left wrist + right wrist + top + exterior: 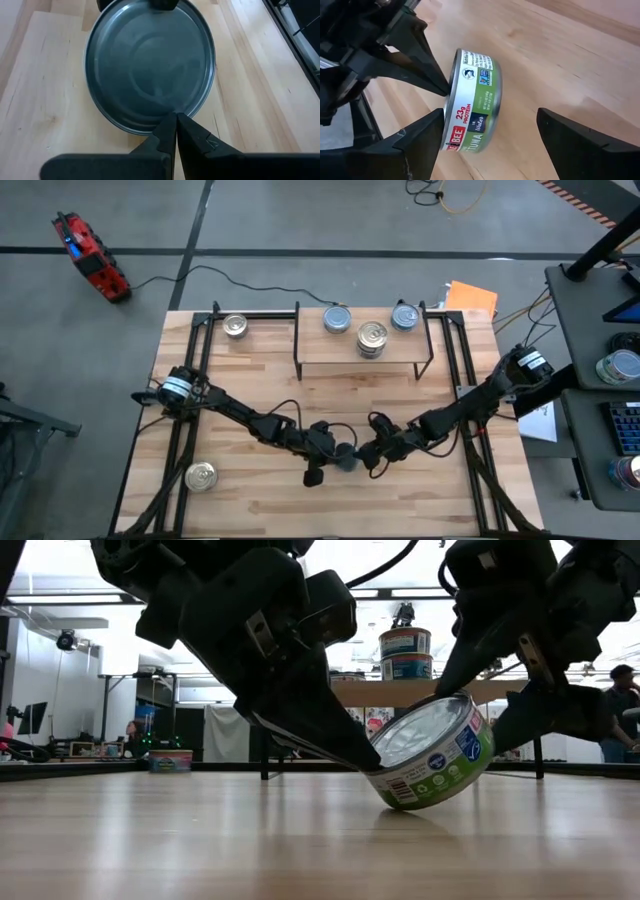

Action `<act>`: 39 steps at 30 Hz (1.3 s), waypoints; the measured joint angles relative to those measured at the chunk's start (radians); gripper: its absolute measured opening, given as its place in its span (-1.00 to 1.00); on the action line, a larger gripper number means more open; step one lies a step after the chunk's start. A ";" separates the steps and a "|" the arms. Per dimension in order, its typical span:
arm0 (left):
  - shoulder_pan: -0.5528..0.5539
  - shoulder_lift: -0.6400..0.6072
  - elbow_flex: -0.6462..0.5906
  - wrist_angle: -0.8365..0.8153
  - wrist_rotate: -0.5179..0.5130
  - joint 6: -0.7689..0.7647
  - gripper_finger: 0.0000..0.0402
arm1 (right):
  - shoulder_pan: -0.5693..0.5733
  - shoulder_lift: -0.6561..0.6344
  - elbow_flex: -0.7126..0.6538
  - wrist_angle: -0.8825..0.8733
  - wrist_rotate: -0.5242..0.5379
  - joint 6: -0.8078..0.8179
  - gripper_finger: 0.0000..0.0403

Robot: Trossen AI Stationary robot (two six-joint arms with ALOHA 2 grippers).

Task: Stack canned seafood by type on shelf
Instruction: Stack the green tuna can on top of the other green tuna can

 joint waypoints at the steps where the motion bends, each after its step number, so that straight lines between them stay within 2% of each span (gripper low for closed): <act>1: 0.000 0.000 -0.002 0.005 0.000 0.001 -1.00 | -0.001 0.006 0.000 0.005 0.000 0.000 0.53; 4: 0.000 0.000 -0.006 0.015 -0.002 0.002 -1.00 | -0.004 0.034 0.000 0.042 -0.003 0.001 0.55; 7: 0.000 0.001 -0.008 0.013 -0.002 0.002 -1.00 | -0.004 0.085 -0.001 0.157 -0.008 -0.020 0.55; 10: 0.000 0.001 -0.011 0.012 -0.002 -0.001 -1.00 | -0.004 0.138 0.009 0.244 -0.008 -0.069 0.50; 12: 0.000 0.001 -0.014 0.013 -0.002 -0.007 -1.00 | -0.004 0.162 0.023 0.243 -0.008 -0.078 0.44; 16: 0.000 0.001 -0.018 0.018 0.007 -0.015 -1.00 | -0.004 0.199 0.048 0.243 -0.008 -0.090 0.21; 21: 0.000 -0.014 -0.018 -0.003 0.024 -0.016 -1.00 | -0.004 0.202 0.056 0.231 -0.008 -0.093 -0.33; 22: 0.000 -0.022 -0.018 -0.014 0.025 -0.015 -1.00 | -0.004 0.189 0.056 0.207 -0.008 -0.101 -0.37; 30: 0.019 -0.150 -0.018 -0.242 0.024 0.109 -1.00 | -0.004 -0.007 0.057 -0.034 0.003 -0.145 -0.36; 35: 0.052 -0.270 -0.020 -0.363 0.025 0.182 -1.00 | -0.015 -0.166 0.057 -0.163 0.068 -0.169 -0.36; 39: 0.080 -0.382 -0.020 -0.360 0.043 0.198 -1.00 | -0.023 -0.272 0.056 -0.165 0.144 -0.208 -0.36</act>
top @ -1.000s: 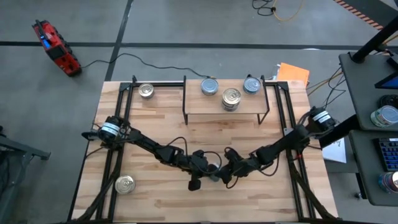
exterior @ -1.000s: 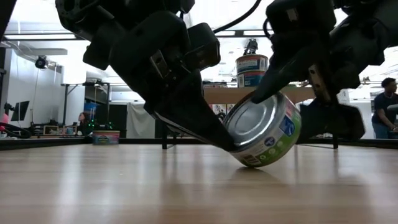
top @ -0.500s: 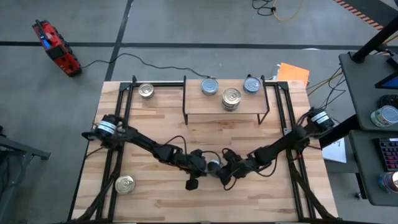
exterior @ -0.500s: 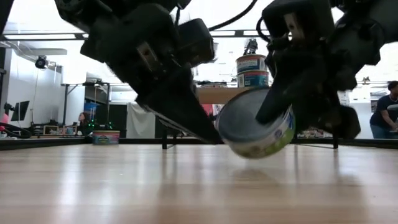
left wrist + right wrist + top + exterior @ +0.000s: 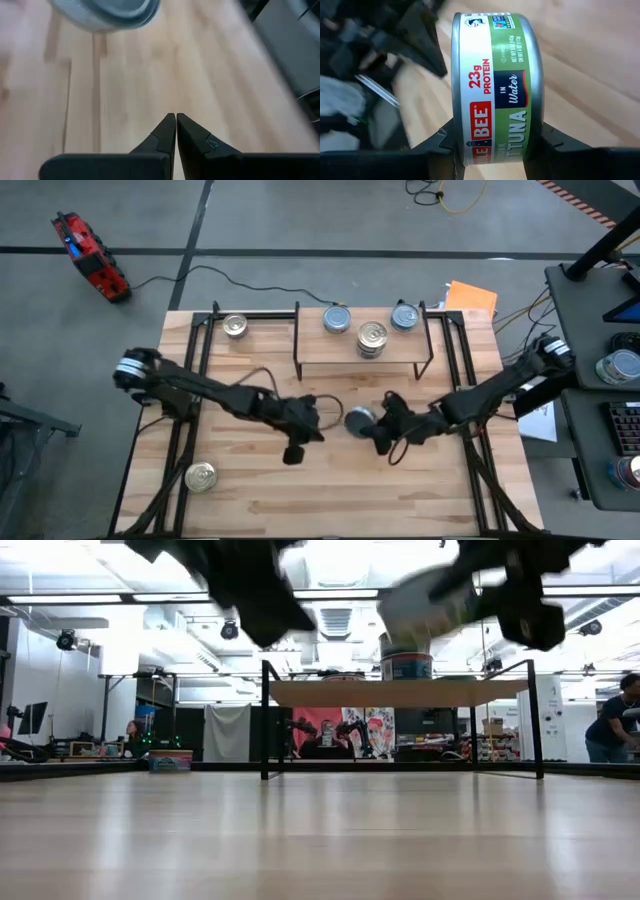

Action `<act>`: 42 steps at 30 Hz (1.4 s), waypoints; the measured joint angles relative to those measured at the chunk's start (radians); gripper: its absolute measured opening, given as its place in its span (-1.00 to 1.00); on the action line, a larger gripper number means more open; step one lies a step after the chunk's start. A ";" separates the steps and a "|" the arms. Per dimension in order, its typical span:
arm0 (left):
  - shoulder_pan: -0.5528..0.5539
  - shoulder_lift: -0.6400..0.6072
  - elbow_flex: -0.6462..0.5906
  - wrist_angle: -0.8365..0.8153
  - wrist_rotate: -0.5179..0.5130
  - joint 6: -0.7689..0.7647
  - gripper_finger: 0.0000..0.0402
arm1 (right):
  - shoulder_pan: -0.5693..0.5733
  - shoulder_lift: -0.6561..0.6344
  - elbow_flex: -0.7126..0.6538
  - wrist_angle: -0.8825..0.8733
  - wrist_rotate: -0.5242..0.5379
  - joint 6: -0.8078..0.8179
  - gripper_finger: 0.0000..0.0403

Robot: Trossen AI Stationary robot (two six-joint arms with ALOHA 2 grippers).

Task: Stack canned seafood by type on shelf
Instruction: Stack the green tuna can on top of the other green tuna can

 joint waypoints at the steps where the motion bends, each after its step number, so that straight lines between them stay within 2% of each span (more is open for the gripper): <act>1: 0.005 -0.030 0.000 0.001 0.020 -0.002 -1.00 | -0.003 -0.022 0.000 0.010 0.016 -0.005 -0.36; 5: 0.022 -0.139 0.006 0.079 0.089 -0.044 -1.00 | -0.006 -0.079 0.000 0.039 0.085 -0.043 -0.36; 11: 0.039 -0.300 0.007 0.190 0.000 -0.063 -1.00 | -0.036 -0.120 0.001 0.115 0.119 -0.122 -0.36; 13: 0.059 -0.347 0.007 0.202 -0.001 -0.125 -1.00 | -0.055 -0.130 0.006 0.120 0.117 -0.145 -0.36; 16: 0.128 -0.396 0.009 0.231 0.186 -0.253 -1.00 | -0.089 -0.139 0.037 0.113 0.101 -0.204 -0.36; 18: 0.167 -0.409 0.009 0.258 0.262 -0.329 -1.00 | -0.120 -0.147 0.070 0.093 0.051 -0.247 -0.36; 21: 0.213 -0.413 0.021 0.248 0.264 -0.375 -1.00 | -0.174 -0.146 0.138 0.009 -0.011 -0.293 -0.36; 25: 0.285 -0.396 0.064 0.240 0.209 -0.376 -1.00 | -0.243 -0.141 0.255 -0.215 -0.072 -0.349 -0.36; 29: 0.374 -0.371 0.146 0.181 0.214 -0.419 -0.94 | -0.307 -0.138 0.384 -0.432 -0.106 -0.413 -0.36; 32: 0.438 -0.339 0.250 0.033 0.237 -0.381 -0.80 | -0.368 -0.137 0.468 -0.551 -0.146 -0.458 -0.36; 35: 0.500 -0.279 0.389 -0.159 0.298 -0.288 -0.62 | -0.441 -0.135 0.524 -0.563 -0.222 -0.498 -0.36; 39: 0.565 -0.180 0.574 -0.345 0.393 -0.069 -0.33 | -0.547 -0.120 0.573 -0.560 -0.319 -0.554 -0.36; 42: 0.588 -0.108 0.676 -0.425 0.443 0.126 -0.13 | -0.601 -0.099 0.583 -0.522 -0.363 -0.609 -0.36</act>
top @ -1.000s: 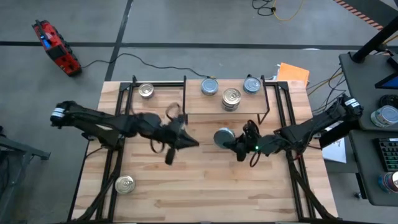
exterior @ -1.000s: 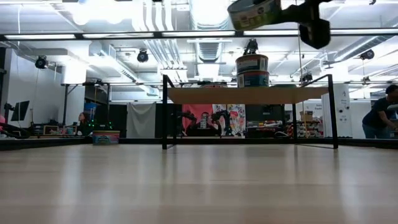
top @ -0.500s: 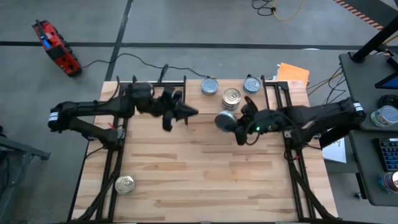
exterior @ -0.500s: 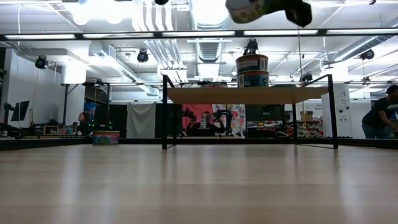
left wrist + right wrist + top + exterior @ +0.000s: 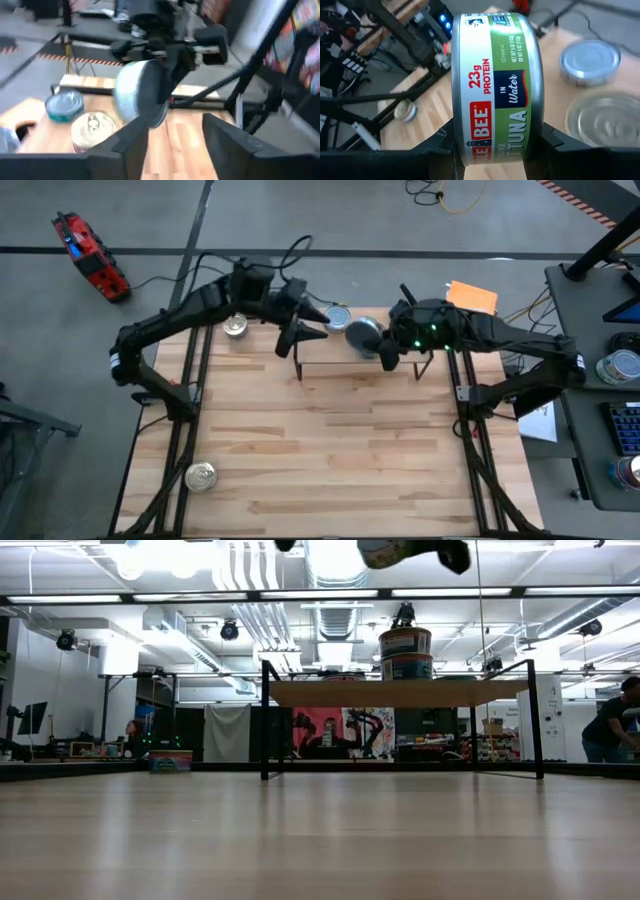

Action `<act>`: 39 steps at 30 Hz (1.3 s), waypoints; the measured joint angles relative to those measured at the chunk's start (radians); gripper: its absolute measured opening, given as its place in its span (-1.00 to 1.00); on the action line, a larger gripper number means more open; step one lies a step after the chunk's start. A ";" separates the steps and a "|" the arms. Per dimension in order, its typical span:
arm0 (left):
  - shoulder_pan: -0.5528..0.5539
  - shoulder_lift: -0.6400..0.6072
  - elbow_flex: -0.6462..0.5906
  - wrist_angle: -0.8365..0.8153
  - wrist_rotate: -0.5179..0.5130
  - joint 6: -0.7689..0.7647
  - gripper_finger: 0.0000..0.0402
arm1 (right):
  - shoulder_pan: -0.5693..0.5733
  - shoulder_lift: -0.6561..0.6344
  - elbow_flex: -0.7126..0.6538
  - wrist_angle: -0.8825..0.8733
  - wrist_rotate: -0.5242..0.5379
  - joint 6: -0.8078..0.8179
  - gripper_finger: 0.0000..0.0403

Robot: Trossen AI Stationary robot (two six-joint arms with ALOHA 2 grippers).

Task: Stack canned seafood by type on shelf
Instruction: Stack the green tuna can on top of the other green tuna can

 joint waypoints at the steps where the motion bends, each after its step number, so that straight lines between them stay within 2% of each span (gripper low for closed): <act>1: 0.006 0.022 0.028 -0.017 0.021 0.045 -0.08 | -0.010 0.007 0.001 0.023 -0.007 -0.018 -0.36; 4: 0.032 0.077 0.095 -0.028 0.090 0.099 0.06 | -0.021 0.019 0.002 0.074 -0.027 -0.072 -0.36; 7: 0.059 0.127 0.134 -0.034 0.114 0.099 0.15 | -0.020 0.035 0.002 0.116 -0.024 -0.126 -0.36; 14: 0.100 0.184 0.137 -0.014 0.283 0.088 0.21 | -0.019 0.068 0.004 0.195 0.032 -0.209 -0.36; 21: 0.102 0.187 0.128 0.012 0.261 0.096 0.21 | -0.020 0.087 0.005 0.238 0.045 -0.275 -0.36; 26: 0.099 0.196 0.125 0.004 0.191 0.092 0.21 | -0.021 0.088 0.005 0.304 0.045 -0.314 -0.36; 30: 0.101 0.198 0.125 0.014 0.212 0.092 0.20 | -0.021 0.087 0.005 0.303 0.042 -0.328 -0.36; 34: 0.097 0.198 0.125 0.039 0.246 0.068 0.07 | -0.021 0.089 0.005 0.294 0.037 -0.333 -0.36; 39: 0.107 0.198 0.126 0.049 0.246 0.054 -0.43 | -0.022 0.099 0.005 0.292 0.033 -0.321 -0.36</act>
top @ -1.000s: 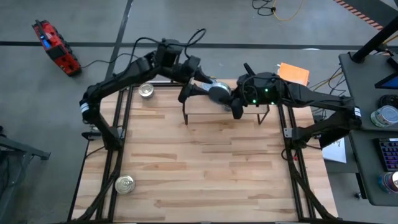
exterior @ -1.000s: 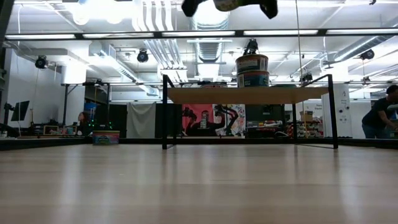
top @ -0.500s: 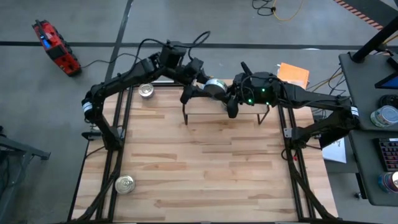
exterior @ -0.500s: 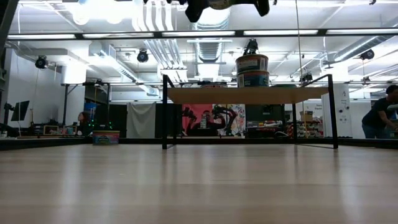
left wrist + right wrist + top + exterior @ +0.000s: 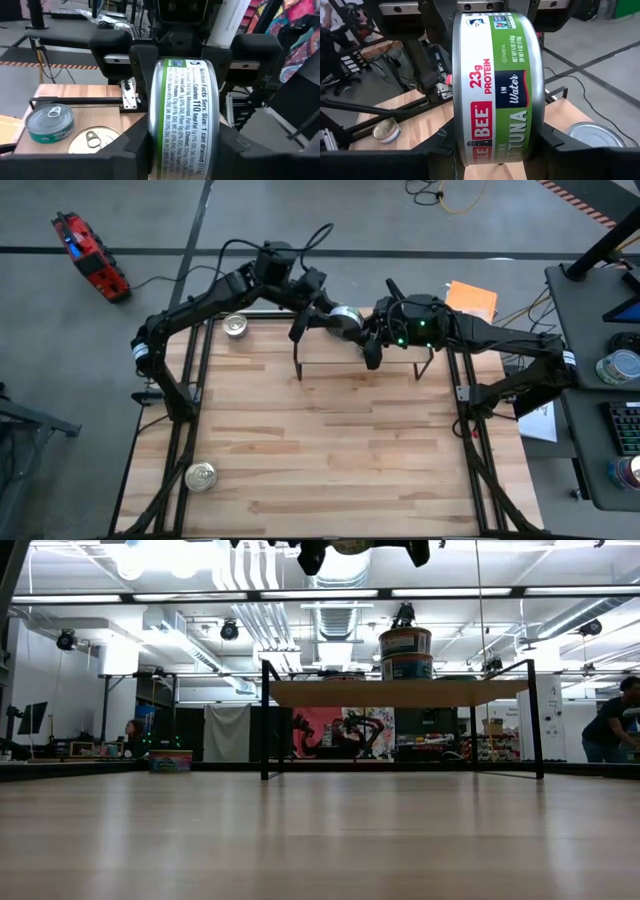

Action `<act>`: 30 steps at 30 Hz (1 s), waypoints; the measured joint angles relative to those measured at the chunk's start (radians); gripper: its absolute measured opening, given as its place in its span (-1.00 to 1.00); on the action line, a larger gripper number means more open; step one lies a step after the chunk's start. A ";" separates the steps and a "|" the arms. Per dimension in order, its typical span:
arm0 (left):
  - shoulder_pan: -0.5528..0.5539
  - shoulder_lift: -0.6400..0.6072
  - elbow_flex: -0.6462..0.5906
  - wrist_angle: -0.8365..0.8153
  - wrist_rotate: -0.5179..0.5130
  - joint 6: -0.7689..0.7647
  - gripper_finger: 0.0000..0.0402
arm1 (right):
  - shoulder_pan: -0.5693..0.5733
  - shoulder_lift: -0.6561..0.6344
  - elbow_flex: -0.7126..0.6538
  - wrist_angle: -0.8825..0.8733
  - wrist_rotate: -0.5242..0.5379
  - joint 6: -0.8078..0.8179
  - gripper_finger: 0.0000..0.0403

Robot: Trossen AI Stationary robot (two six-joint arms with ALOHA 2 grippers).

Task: Stack canned seafood by type on shelf
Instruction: Stack the green tuna can on top of the other green tuna can

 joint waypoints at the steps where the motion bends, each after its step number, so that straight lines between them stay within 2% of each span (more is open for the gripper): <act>1: 0.000 0.000 0.000 0.002 -0.005 -0.001 -0.41 | 0.000 0.002 0.000 0.003 -0.003 -0.001 -0.36; 7: 0.017 -0.001 0.000 0.000 -0.026 -0.059 -0.41 | -0.014 0.001 0.000 0.004 -0.005 0.065 -0.32; 13: 0.093 -0.001 0.000 -0.005 -0.065 -0.241 -0.41 | -0.046 -0.013 0.000 -0.002 0.030 0.163 0.40; 17: 0.192 0.011 0.000 -0.037 -0.076 -0.379 -0.41 | -0.059 -0.014 0.000 -0.029 0.011 0.222 0.69; 23: 0.305 0.075 0.000 -0.210 -0.070 -0.434 -0.41 | -0.063 -0.014 0.000 -0.072 0.016 0.226 0.76; 26: 0.311 0.127 -0.001 -0.236 -0.066 -0.450 -0.41 | -0.062 -0.014 0.000 -0.084 0.034 0.226 0.71; 30: 0.306 0.169 0.000 -0.230 -0.010 -0.475 -0.41 | -0.069 -0.014 0.000 -0.110 0.040 0.236 0.64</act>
